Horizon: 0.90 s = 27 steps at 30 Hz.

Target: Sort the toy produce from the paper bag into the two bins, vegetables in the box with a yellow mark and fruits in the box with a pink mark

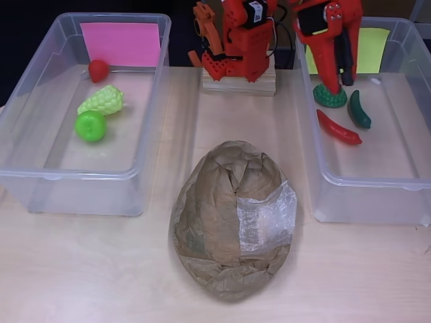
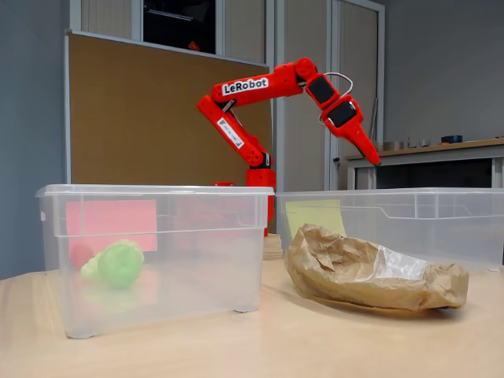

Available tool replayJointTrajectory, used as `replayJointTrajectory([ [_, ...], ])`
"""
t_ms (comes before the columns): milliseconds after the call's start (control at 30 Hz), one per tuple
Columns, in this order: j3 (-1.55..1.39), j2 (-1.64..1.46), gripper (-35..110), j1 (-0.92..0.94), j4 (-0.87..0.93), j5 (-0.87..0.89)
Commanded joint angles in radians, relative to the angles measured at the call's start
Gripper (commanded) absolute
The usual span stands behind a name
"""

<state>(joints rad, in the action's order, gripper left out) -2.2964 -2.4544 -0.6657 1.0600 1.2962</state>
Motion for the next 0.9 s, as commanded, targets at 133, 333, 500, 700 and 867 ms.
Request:
replayJointTrajectory([
  [133,-0.273,-0.368,0,0.272,-0.094,-0.272],
  [333,-0.494,-0.706,0,0.446,-0.058,-0.341],
  [500,-0.620,-0.876,0,0.506,-0.054,-0.390],
  [700,-0.681,-0.873,0,0.531,-0.152,-0.503],
  [867,-0.801,-0.871,0,0.552,-0.302,-0.627],
])
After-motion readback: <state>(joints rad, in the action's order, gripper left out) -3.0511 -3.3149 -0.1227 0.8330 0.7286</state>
